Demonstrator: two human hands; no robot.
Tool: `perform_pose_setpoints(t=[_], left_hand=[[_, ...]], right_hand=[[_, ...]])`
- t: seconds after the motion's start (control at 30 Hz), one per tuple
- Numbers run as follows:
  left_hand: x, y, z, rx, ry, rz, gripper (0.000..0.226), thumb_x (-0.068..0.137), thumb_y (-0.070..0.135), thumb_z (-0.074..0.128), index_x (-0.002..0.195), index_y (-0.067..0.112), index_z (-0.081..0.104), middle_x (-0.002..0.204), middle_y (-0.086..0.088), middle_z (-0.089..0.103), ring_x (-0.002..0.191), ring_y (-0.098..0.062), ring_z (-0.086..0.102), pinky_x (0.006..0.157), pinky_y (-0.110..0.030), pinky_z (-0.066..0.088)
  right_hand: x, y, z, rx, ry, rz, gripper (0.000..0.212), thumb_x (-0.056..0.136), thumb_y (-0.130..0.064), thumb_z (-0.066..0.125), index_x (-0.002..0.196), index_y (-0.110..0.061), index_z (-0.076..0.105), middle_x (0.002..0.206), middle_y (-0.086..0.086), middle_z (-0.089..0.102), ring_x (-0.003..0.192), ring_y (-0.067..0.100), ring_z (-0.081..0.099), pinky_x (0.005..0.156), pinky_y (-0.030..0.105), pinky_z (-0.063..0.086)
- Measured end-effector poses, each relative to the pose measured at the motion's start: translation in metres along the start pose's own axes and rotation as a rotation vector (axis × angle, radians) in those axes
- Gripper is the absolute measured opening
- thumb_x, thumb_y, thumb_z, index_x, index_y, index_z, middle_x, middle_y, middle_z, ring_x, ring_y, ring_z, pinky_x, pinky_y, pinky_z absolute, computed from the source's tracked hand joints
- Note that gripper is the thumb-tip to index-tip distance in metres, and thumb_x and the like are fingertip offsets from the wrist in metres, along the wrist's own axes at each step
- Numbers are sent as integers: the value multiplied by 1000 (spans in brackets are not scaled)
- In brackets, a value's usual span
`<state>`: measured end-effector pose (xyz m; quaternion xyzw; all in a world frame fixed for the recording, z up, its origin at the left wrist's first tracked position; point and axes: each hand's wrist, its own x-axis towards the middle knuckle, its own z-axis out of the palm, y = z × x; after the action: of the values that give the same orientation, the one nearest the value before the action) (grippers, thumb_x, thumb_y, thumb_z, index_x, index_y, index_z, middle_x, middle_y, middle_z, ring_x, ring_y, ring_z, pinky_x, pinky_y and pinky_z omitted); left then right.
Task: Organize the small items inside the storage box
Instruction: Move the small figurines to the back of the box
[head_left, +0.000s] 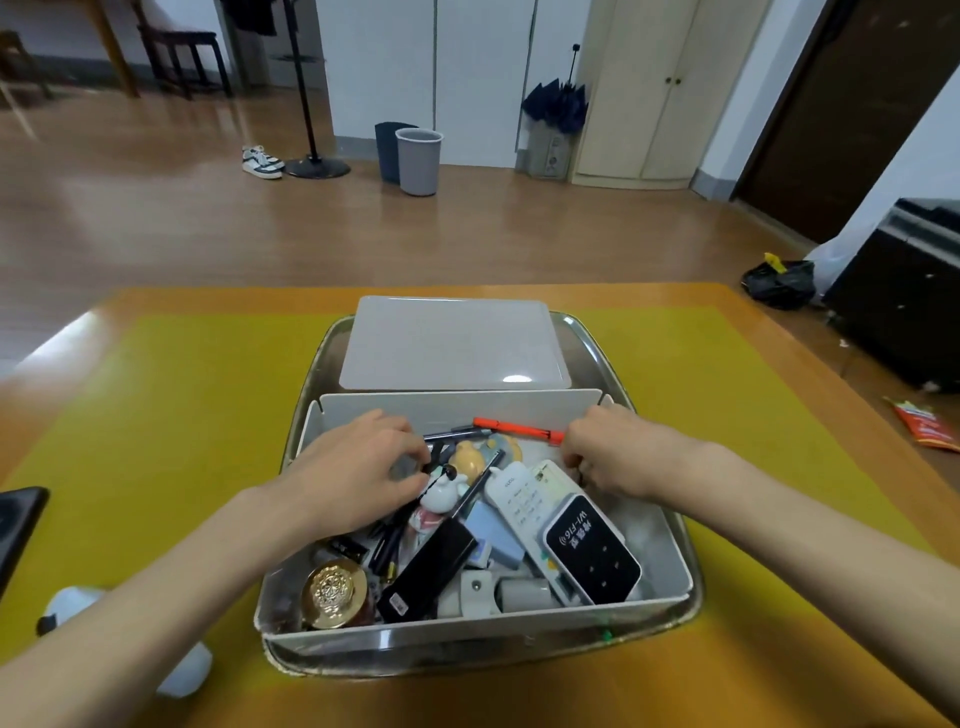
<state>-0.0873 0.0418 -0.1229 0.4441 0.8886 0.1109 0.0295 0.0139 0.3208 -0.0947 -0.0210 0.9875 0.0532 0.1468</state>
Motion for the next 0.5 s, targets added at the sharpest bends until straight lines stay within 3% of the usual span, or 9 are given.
perform_pose_setpoints(t=[0.07,0.17,0.23,0.3,0.4,0.5], left_hand=[[-5,3,-2,-10,-3,-3,31,92,53,50,114,36,65,111,16,58,108,-6,48,86,-34,49],[-12,8,-5,-25,20,1,29,93,48,51,113,33,66,110,14,58,106,-8,50,88,-36,49],[-17,12,-8,-31,41,8,27,94,44,52,112,31,66,110,13,58,104,-9,50,88,-37,48],[-24,17,-11,-36,64,3,24,94,42,54,111,31,66,109,13,60,104,-10,51,87,-38,48],[-35,22,-15,-28,82,-19,23,93,43,56,110,32,66,108,16,63,104,-9,57,82,-37,52],[-42,27,-15,-6,105,-30,24,91,43,60,112,33,65,109,16,63,105,-10,56,82,-35,52]], right_hand=[[-1,3,3,13,65,-16,21,83,-4,60,92,-18,73,88,8,66,89,35,64,72,36,52],[-1,6,6,10,98,-21,25,85,-8,62,102,-21,73,102,9,70,96,34,64,73,33,47],[-2,6,5,-23,104,-32,27,86,-10,61,105,-24,73,106,8,70,98,34,63,70,31,41],[-9,7,-2,-31,127,-30,24,86,-13,61,103,-25,72,104,5,71,97,32,64,71,33,46],[-26,5,-15,47,253,-22,19,86,-27,67,104,-32,72,99,-7,72,94,23,66,74,36,53],[-43,-12,-19,241,378,-60,15,86,-38,70,101,-36,73,95,-19,72,84,3,64,73,30,51]])
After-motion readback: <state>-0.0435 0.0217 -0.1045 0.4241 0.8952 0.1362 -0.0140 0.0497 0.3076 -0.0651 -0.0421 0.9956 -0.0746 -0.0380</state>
